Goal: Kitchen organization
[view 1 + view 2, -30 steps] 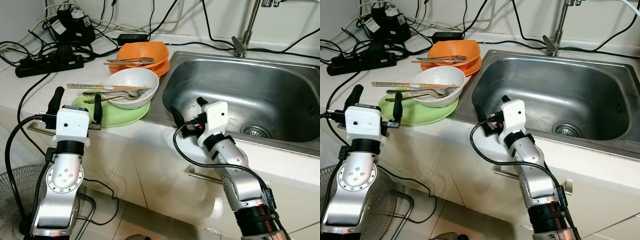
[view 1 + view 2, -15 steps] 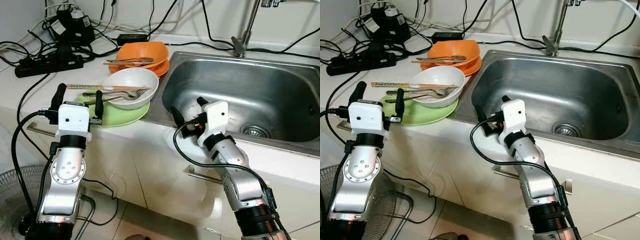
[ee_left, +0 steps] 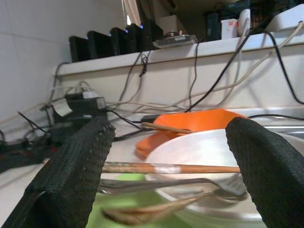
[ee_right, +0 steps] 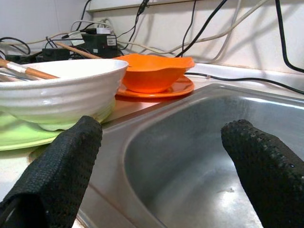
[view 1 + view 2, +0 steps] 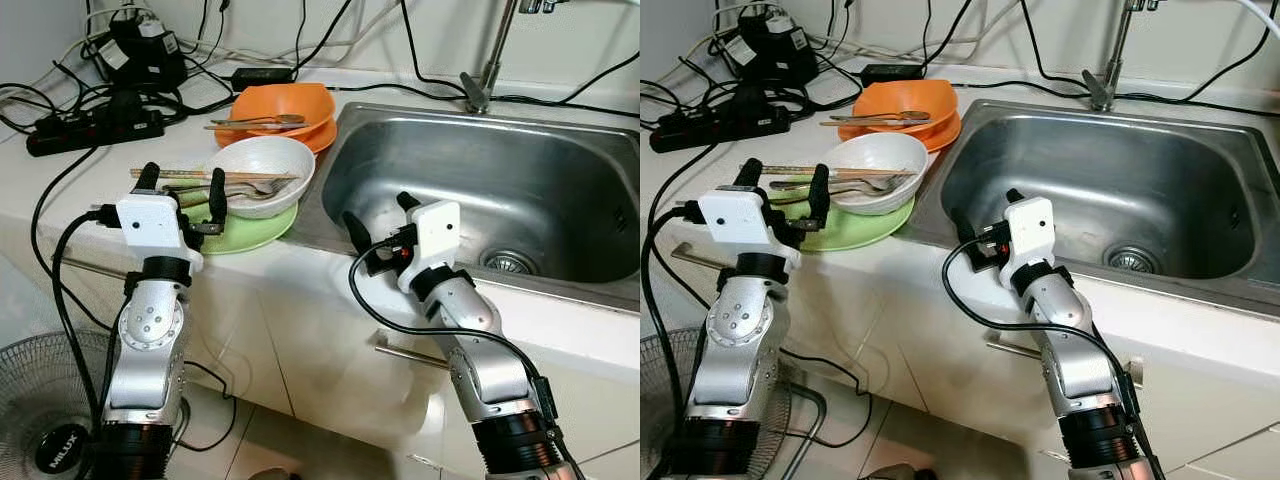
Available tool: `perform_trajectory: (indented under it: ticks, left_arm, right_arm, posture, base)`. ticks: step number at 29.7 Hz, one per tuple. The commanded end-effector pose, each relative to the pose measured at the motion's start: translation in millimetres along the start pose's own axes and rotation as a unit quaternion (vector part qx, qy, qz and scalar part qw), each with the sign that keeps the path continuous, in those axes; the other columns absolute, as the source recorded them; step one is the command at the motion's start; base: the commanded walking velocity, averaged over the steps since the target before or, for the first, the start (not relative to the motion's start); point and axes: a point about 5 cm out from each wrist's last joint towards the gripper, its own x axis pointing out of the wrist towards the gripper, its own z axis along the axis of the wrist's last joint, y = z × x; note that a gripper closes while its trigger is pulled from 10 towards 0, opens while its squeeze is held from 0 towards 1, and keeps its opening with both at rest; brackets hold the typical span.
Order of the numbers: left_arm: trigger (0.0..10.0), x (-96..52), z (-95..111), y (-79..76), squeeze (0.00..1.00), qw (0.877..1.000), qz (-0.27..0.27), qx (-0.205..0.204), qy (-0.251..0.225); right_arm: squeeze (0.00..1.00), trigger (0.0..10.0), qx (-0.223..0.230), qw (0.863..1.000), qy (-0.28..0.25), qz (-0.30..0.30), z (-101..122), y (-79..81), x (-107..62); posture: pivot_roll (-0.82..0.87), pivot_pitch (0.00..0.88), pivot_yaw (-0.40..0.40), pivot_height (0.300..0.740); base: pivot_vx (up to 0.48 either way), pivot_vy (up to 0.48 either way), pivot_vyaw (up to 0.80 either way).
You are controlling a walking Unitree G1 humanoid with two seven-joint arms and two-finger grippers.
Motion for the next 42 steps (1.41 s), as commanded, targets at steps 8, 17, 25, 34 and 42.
perform_trajectory:
  ticks: [8, 17, 25, 34, 42]
  left_arm:
    - [10.0, -2.3, -5.9, 12.8, 0.00, 0.999, 0.024, -0.017, 0.023]
    - [10.0, -7.3, -14.2, 10.9, 0.00, 0.997, 0.024, -0.052, 0.054]
    - [10.0, -15.5, -17.5, 11.0, 0.00, 0.996, 0.013, -0.057, 0.073]
    - [0.0, -15.5, -14.6, 10.3, 0.00, 0.996, 0.005, -0.062, 0.064]
    - [10.0, -14.1, -13.2, 10.1, 0.00, 0.997, 0.004, -0.048, 0.060]
  right_arm:
    - [0.00, 10.0, 0.003, 1.000, -0.002, -0.002, 2.7, 0.3, -1.3]
    - [0.00, 10.0, 0.004, 1.000, -0.002, -0.002, 3.0, 0.5, -0.5]
    - [0.00, 10.0, 0.003, 1.000, -0.002, -0.004, 2.7, -0.2, -1.8]
    - [0.00, 10.0, 0.003, 1.000, -0.002, -0.003, 2.7, 0.0, -1.3]
    - [0.00, 10.0, 0.003, 1.000, -0.001, -0.004, 2.4, -0.5, -1.5]
  posture:
    - [-0.04, 0.055, 0.095, 0.740]
    - [-0.04, 0.053, 0.095, 0.740]
    - [-0.04, 0.056, 0.097, 0.740]
    - [-0.04, 0.055, 0.095, 0.740]
    - [-0.04, 0.055, 0.095, 0.740]
  base:
    - [0.000, 0.000, 0.00]
    - [0.000, 0.000, 0.00]
    - [0.000, 0.000, 0.00]
    - [0.000, 0.000, 0.00]
    - [0.000, 0.000, 0.00]
